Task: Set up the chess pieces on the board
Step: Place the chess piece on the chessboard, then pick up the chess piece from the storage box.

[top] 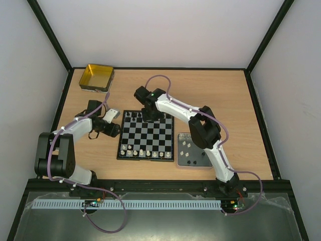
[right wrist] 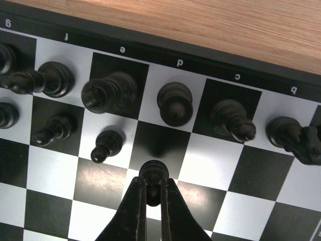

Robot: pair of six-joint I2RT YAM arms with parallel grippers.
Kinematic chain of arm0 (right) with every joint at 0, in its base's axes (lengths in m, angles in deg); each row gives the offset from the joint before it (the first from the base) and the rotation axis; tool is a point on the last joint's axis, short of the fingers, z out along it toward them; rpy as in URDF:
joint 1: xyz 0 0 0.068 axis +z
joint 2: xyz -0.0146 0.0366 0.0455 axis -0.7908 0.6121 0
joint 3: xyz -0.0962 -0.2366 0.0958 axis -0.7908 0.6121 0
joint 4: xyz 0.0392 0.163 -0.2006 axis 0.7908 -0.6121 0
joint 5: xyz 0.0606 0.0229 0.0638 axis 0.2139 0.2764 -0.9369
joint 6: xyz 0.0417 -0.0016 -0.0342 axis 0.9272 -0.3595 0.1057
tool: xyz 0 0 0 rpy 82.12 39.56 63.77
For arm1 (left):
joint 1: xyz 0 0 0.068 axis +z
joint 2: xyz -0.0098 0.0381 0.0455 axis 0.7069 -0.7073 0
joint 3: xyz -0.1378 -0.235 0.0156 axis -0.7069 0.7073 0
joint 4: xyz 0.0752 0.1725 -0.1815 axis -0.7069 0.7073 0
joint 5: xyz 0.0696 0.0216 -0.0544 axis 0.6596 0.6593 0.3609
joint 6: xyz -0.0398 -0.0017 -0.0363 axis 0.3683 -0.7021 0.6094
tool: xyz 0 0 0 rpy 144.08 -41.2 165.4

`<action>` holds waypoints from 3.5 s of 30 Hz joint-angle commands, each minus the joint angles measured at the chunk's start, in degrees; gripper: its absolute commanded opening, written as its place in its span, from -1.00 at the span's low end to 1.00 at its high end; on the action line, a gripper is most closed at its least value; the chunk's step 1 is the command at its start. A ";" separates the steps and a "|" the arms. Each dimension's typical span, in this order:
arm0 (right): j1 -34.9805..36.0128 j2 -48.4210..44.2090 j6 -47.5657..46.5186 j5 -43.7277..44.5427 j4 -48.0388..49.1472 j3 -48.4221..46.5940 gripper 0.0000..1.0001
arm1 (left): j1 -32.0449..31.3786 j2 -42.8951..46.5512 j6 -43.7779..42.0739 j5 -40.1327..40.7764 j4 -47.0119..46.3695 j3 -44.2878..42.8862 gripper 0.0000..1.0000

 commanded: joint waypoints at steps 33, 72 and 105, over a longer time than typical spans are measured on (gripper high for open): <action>0.30 5.05 -1.17 2.33 -3.28 -6.19 -0.70 | 0.59 0.41 -0.16 -1.43 0.25 1.05 0.47; -0.28 -36.49 9.34 5.67 3.57 36.84 -0.51 | 0.77 0.92 -0.49 -2.37 0.67 0.81 0.47; -12.41 -66.63 27.87 -1.78 13.20 80.91 -0.45 | 0.77 -3.67 0.54 -0.34 0.34 -0.11 0.46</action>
